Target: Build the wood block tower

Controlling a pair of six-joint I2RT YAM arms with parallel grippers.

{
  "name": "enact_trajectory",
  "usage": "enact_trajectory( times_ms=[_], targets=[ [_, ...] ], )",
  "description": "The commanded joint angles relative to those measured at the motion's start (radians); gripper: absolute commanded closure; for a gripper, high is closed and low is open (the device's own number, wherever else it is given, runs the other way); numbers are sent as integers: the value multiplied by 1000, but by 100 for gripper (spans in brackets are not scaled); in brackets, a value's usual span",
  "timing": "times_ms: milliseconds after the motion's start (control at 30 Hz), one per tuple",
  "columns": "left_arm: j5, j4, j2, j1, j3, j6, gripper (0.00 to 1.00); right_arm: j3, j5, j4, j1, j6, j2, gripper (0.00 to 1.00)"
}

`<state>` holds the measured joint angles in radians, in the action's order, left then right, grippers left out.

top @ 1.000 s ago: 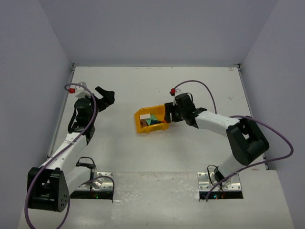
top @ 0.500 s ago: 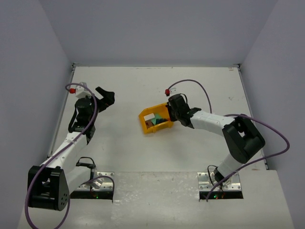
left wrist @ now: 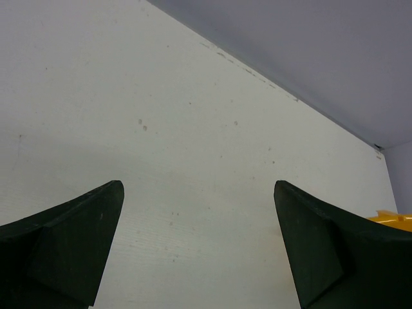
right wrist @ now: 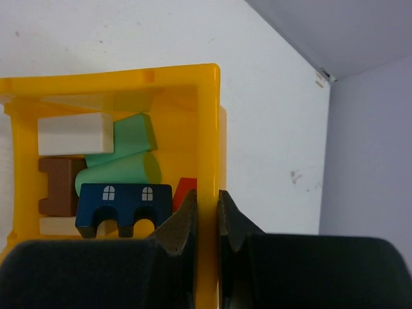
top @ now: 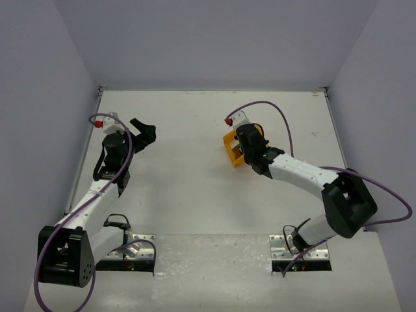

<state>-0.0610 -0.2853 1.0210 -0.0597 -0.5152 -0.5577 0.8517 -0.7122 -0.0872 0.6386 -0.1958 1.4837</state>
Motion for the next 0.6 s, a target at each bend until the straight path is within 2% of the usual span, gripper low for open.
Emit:
enact_trajectory(
  times_ms=[0,133,400,567],
  targets=[
    [-16,-5,-12,-6,-31,8,0,-10,-165,-210,39,-224,-3,100],
    [-20,2,-12,-6,-34,9,0,-34,-251,-416,79,-426,34,100],
    [-34,10,-19,-6,-35,12,0,-50,-316,-597,137,-606,136,100],
    [-32,11,-14,-6,-38,13,0,-56,-334,-652,157,-673,177,100]
  ],
)
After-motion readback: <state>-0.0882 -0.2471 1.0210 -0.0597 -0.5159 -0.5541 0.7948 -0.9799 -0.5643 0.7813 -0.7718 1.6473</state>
